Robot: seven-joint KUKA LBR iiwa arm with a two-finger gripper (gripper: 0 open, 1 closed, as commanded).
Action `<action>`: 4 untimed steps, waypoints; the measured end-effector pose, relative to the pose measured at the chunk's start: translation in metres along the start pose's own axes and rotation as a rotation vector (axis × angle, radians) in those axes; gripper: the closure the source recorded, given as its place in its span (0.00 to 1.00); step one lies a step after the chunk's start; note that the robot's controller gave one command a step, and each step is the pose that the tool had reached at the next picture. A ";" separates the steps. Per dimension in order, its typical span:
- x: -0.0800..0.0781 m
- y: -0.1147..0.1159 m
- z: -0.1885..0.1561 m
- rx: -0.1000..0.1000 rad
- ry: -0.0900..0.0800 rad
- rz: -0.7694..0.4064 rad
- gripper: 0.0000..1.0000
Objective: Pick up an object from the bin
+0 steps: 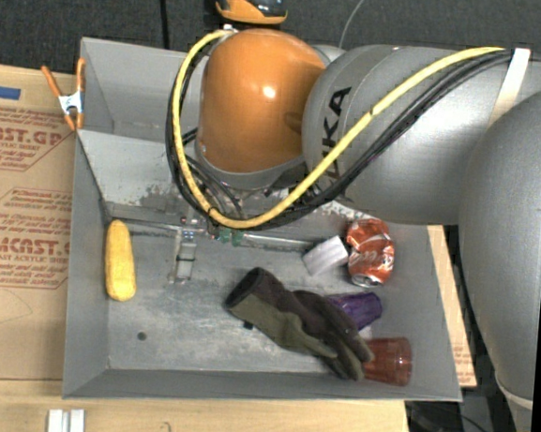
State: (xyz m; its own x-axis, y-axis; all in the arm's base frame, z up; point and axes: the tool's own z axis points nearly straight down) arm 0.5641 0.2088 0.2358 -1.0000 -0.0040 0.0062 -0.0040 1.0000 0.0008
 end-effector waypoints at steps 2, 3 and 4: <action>-0.007 -0.021 0.044 -0.001 -0.016 -0.233 0.00; -0.010 -0.102 0.135 0.003 -0.012 -0.534 0.00; -0.014 -0.122 0.144 0.001 -0.003 -0.646 0.00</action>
Offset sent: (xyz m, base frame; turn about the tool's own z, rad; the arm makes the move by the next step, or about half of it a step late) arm 0.0148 -0.0725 -0.1658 -0.7557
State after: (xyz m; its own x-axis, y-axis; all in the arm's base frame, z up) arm 0.5774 0.0868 0.0915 -0.7959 -0.6055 0.0019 -0.6055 0.7959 0.0020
